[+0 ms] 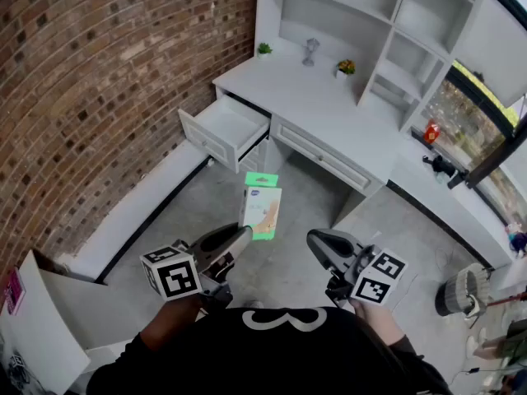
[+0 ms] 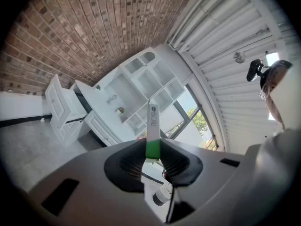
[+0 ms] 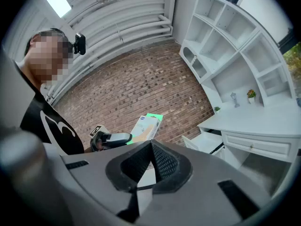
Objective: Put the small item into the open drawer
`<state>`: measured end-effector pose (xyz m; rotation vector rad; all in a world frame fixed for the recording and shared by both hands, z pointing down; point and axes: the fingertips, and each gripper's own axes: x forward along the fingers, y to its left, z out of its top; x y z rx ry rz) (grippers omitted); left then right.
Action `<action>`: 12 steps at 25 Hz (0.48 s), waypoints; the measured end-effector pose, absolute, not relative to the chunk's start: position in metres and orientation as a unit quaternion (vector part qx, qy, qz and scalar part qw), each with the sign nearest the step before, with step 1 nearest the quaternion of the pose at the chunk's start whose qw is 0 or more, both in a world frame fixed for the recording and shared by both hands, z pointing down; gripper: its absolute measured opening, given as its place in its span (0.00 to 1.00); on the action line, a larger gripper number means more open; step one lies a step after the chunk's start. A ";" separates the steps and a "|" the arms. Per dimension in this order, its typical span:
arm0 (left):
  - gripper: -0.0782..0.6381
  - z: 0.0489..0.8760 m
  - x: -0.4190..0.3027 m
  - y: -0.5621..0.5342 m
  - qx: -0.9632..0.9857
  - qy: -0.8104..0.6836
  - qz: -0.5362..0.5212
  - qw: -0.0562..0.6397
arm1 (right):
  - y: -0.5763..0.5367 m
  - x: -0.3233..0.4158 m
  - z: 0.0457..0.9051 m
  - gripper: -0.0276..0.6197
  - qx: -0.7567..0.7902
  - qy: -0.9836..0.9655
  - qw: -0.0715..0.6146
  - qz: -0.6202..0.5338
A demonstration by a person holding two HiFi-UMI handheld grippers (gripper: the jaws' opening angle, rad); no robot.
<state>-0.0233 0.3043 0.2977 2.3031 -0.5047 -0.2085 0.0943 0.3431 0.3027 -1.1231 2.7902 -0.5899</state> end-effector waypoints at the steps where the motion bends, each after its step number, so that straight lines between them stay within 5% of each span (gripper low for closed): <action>1: 0.24 0.298 -0.028 0.302 0.901 -0.198 -0.080 0.377 | 0.340 0.091 0.303 0.06 -0.368 0.909 0.039 -0.193; 12: 0.24 0.303 -0.044 0.291 0.907 -0.205 -0.062 0.362 | 0.322 0.079 0.314 0.06 -0.373 0.899 0.067 -0.219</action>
